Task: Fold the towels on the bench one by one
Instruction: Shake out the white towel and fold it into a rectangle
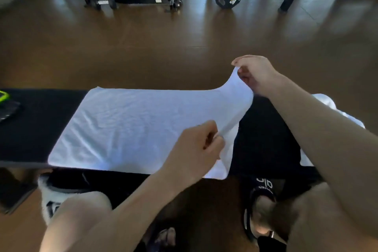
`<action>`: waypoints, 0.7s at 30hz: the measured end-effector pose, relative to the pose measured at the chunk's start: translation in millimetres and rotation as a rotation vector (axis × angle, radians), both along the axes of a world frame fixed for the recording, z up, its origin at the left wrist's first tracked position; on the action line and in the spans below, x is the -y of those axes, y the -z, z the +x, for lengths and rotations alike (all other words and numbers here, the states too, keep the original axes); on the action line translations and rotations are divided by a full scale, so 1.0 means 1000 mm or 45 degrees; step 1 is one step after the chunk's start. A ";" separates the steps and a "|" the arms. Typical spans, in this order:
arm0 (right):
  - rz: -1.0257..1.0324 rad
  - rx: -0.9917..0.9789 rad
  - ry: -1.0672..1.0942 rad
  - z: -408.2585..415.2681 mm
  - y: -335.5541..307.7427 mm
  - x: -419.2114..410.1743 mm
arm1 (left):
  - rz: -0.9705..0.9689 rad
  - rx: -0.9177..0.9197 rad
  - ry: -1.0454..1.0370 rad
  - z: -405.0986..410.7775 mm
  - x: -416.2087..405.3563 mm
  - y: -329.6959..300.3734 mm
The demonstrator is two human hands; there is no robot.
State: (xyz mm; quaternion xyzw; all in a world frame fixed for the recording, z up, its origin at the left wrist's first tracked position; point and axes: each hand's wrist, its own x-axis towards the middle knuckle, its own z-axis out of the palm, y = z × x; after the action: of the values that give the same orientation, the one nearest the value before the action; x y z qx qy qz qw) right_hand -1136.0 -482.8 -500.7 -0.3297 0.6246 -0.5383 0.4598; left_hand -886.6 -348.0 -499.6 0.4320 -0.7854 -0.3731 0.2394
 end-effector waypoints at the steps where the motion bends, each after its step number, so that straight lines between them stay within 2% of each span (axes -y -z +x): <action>1: -0.046 0.088 -0.055 0.014 -0.007 0.005 | 0.085 -0.077 -0.080 0.021 0.006 -0.007; 3: -0.124 0.167 -0.194 0.045 -0.017 0.017 | 0.178 -0.227 -0.245 0.061 0.014 -0.016; 5: -0.151 0.086 -0.299 0.080 -0.025 0.033 | 0.186 -0.297 -0.386 0.100 0.020 -0.021; 9: -0.156 -0.518 -0.438 0.153 -0.040 0.073 | 0.177 -0.391 -0.662 0.169 0.027 -0.018; 13: -0.191 -0.940 -0.584 0.223 -0.041 0.114 | 0.137 -0.424 -0.902 0.224 0.032 -0.005; 16: -0.231 -1.097 -0.660 0.267 -0.029 0.139 | 0.118 -0.344 -1.060 0.256 0.039 0.013; 21: -0.180 -1.229 -0.777 0.322 0.000 0.170 | 0.115 -0.027 -1.209 0.288 0.046 0.053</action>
State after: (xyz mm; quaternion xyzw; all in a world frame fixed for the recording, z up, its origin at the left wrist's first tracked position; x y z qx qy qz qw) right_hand -813.7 -652.5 -500.4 -0.7334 0.6027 -0.2102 0.2339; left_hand -598.4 -393.6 -552.5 0.7491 -0.4818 -0.2605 0.3726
